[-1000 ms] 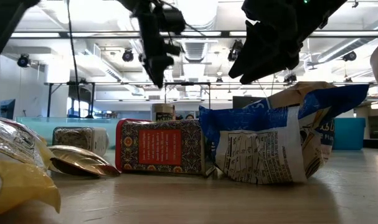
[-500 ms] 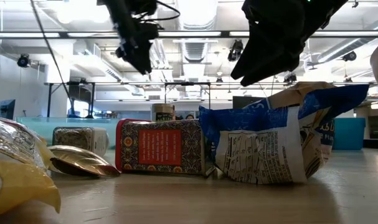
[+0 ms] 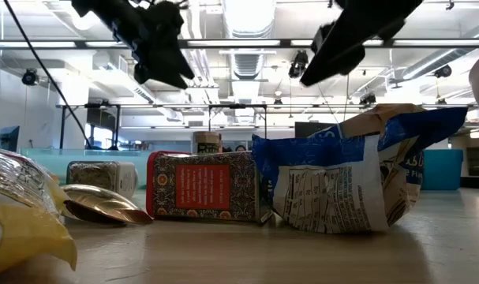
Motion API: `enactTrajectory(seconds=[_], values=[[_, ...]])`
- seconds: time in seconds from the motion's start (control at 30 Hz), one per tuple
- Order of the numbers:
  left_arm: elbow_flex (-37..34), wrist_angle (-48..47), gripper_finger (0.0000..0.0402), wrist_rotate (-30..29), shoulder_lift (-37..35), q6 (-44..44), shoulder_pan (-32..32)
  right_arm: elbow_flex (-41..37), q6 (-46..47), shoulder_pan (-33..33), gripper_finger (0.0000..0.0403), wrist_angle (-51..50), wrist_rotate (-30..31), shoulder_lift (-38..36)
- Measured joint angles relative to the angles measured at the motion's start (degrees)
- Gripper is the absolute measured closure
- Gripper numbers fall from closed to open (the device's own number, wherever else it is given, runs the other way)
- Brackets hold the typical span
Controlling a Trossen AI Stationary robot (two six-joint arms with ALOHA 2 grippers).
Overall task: Pick & Place Food Item
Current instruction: Put the blue noodle pack into the blue bin
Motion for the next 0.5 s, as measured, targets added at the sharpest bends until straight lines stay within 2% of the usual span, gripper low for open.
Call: enactTrajectory(seconds=[0.1,0.23,0.5], values=[[-2.3,4.2,0.0202,-0.1,-0.2,-0.4,-2.5,1.2,-3.3,1.7,0.0129,-1.1,-0.5,0.0],[-3.8,5.3,0.0202,-0.1,-0.2,-0.7,-3.9,2.6,-9.3,4.5,0.0129,-1.5,-0.3,1.3],[-5.2,6.5,0.0202,-1.0,-0.2,-3.0,-3.7,12.5,-21.0,9.3,0.0129,-2.3,-0.2,12.0]])
